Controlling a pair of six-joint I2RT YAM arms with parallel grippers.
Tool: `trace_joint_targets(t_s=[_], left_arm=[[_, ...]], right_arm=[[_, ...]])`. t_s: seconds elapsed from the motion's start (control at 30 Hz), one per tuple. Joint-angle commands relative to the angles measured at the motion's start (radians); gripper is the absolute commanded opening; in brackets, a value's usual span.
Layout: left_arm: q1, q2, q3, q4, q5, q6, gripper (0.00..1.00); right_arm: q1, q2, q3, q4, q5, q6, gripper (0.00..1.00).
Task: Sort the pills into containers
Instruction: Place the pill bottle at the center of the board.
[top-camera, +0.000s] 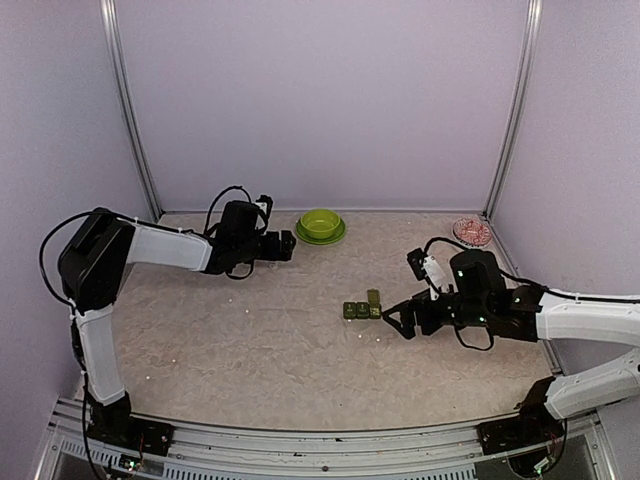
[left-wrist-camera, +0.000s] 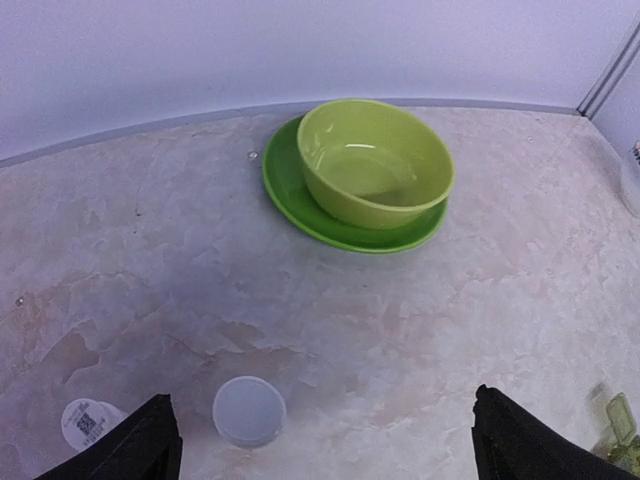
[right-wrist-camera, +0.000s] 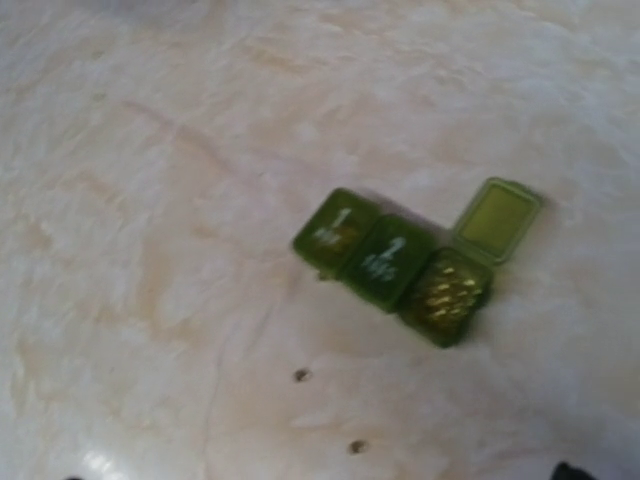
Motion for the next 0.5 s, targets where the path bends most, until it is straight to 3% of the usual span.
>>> trace_joint_targets(t_s=[0.0, 0.3, 0.47], left_arm=[[-0.054, -0.088, -0.054, -0.014, 0.092, -0.042, 0.99], [-0.22, -0.103, -0.072, -0.054, 0.161, -0.026, 0.98], [-0.278, -0.063, -0.053, -0.057, 0.177, -0.023, 0.94]], right_arm=[[-0.103, 0.04, 0.041, 0.029, -0.141, 0.035, 1.0], [-0.313, 0.168, 0.105, 0.1, -0.368, 0.057, 1.0], [-0.346, 0.277, 0.173, 0.124, -0.416, 0.05, 0.99]])
